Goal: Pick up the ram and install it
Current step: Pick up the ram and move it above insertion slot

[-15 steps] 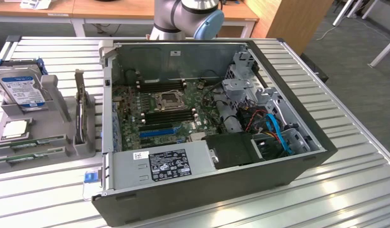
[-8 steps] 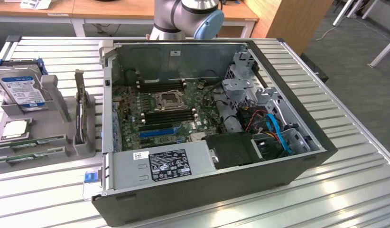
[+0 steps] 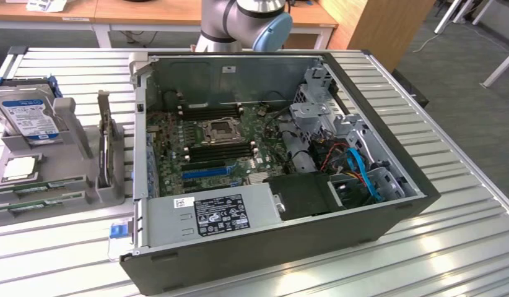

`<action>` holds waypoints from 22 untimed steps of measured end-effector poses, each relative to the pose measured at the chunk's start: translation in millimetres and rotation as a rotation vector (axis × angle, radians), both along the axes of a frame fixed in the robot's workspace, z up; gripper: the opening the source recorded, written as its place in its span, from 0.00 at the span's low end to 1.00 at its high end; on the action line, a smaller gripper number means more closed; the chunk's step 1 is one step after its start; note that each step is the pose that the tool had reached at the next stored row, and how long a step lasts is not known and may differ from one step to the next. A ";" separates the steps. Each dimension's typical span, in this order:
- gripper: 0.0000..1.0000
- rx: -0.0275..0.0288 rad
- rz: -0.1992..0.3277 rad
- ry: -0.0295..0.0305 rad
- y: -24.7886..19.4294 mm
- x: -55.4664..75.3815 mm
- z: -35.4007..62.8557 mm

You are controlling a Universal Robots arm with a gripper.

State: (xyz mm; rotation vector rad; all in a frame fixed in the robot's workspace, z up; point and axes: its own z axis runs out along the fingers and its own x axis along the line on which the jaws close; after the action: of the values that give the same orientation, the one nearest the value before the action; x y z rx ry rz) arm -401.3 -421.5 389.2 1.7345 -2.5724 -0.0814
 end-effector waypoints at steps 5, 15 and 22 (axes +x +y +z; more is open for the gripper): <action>0.10 -0.0024 0.072 0.0001 0.0 0.0 -0.1; 0.10 -0.0057 0.178 0.0008 0.0 0.0 -0.1; 0.10 -0.0056 0.178 0.0008 0.0 0.0 -0.1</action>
State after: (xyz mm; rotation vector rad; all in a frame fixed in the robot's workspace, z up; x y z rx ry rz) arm -401.3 -421.5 389.1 1.9506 -2.4023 -0.0691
